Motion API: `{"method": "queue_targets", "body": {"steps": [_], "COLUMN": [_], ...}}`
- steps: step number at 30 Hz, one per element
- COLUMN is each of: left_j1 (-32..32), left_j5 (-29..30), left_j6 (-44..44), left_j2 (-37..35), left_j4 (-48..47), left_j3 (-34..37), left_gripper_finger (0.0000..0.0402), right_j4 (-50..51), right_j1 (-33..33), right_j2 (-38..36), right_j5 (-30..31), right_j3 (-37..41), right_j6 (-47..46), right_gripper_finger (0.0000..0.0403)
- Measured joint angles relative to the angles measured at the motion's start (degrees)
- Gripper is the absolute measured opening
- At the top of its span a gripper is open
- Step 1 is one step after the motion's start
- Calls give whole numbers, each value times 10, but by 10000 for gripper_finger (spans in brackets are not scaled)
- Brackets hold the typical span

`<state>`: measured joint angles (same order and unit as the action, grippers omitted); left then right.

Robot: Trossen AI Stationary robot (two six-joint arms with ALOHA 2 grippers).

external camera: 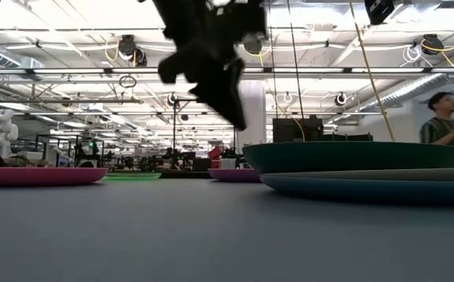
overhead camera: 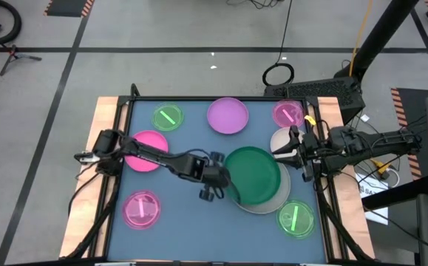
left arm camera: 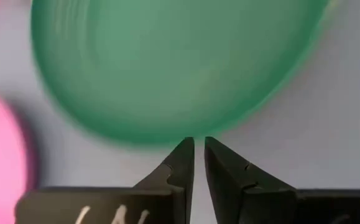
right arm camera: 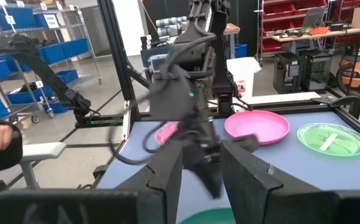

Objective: Stack plastic plates
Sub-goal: Stack the dark green plate on top of the gray plate, then stack the purple plate on top of the dark green plate

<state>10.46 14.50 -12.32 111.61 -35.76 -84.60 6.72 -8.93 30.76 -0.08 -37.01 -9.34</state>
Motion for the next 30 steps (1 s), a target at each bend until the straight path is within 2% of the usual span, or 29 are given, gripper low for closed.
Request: {"method": "queue_targets", "body": {"steps": [4,9,12,16,22,25,30], "left_j1": [-26,-59,-58,-50,-33,-24,-13], "left_j5": [16,-9,-27,-25,29,37,39], "left_j6": [9,19,15,15,19,5,-22], "left_j2": [0,31,42,37,-40,-81,-179], "left_j4": [-34,2,54,30,-59,-90,-96], "left_j3": [0,4,3,-4,-36,-35,10], "left_gripper_finger": [47,47,47,47,47,47,47], "right_j4": [4,4,11,15,16,18,18], "right_j1": [0,0,0,0,0,0,0], "right_j2": [0,0,0,0,0,1,0], "right_j5": [0,0,0,0,0,0,2], "right_j3": [0,0,0,0,0,0,0], "right_j6": [0,0,0,0,2,9,30], "right_gripper_finger": [102,102,102,102,102,102,102]}}
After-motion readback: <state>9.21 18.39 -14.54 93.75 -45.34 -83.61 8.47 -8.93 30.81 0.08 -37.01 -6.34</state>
